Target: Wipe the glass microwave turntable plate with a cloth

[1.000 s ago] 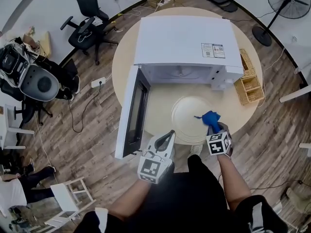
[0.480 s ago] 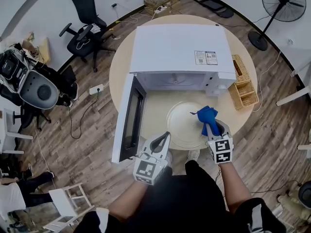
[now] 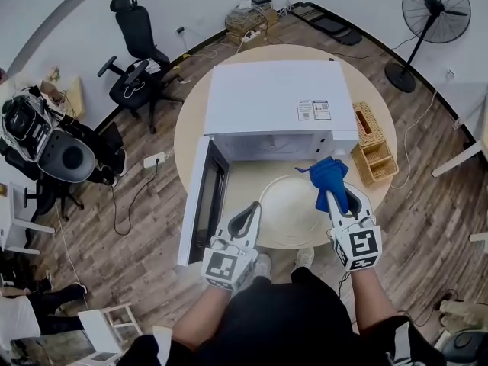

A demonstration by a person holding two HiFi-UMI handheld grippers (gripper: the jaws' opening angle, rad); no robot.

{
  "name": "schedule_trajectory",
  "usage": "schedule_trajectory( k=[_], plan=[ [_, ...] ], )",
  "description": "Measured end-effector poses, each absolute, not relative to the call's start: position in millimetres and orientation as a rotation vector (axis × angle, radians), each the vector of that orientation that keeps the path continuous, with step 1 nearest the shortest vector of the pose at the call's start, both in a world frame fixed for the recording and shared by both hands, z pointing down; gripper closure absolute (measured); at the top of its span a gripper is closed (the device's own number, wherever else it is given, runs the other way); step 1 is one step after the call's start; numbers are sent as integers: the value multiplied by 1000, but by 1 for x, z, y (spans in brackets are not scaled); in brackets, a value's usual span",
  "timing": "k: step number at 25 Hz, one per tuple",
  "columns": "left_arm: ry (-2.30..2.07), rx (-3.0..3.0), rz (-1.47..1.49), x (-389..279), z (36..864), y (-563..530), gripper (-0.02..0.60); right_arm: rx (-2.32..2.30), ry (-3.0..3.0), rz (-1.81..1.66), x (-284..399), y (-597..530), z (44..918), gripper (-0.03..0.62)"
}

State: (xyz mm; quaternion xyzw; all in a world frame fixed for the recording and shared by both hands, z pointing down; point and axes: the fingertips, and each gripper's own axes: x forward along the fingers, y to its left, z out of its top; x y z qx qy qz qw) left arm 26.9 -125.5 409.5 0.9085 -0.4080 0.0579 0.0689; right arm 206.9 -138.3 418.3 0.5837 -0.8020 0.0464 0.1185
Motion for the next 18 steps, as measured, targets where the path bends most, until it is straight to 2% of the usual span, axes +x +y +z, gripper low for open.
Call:
schedule_trajectory(
  k=[9,18],
  plan=[
    [-1251,2776,123,25,376,-134,575,1753,-2391,-88,214,-125,345,520],
    [-1231,2824,104,38,361,-137,575,1805,-2395,-140,216,-124,323,526]
  ],
)
